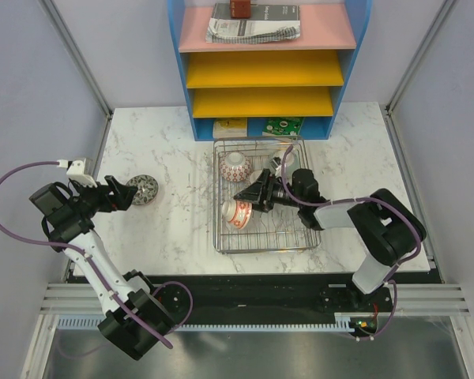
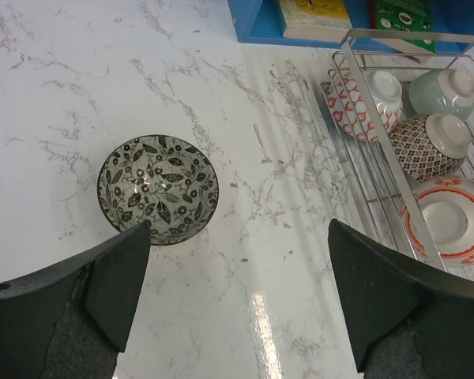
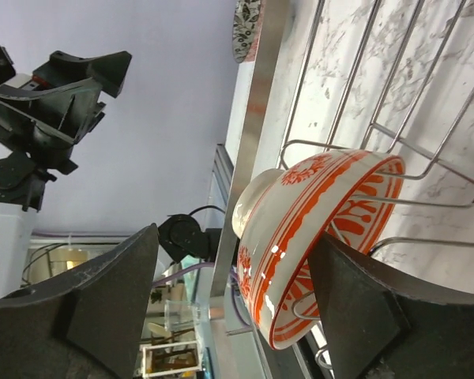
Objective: Load the bowls into the dish rack
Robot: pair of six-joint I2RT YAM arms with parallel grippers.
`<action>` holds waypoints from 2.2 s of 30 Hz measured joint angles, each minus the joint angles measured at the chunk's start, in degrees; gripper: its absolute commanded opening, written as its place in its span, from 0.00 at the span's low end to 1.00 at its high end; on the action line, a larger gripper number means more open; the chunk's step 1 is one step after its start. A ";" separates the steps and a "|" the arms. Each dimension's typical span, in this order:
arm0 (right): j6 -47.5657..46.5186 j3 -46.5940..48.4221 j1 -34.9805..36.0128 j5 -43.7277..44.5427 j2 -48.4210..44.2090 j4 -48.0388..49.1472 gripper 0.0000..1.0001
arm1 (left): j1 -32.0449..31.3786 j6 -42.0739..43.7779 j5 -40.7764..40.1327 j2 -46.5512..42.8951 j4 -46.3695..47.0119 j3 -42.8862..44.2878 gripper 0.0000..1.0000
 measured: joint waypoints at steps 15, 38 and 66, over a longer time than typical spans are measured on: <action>-24.35 16.02 0.20 1.92 -3.91 -38.42 0.90 | 0.00 1.11 -1.14 0.28 -0.02 0.00 1.00; -39.34 21.97 0.15 8.87 -5.92 -56.89 0.92 | 0.00 0.76 -7.78 6.01 4.52 0.02 0.99; -54.07 29.51 0.09 23.34 -15.19 -75.52 0.94 | -14.47 -0.79 -22.47 20.70 19.58 0.00 0.99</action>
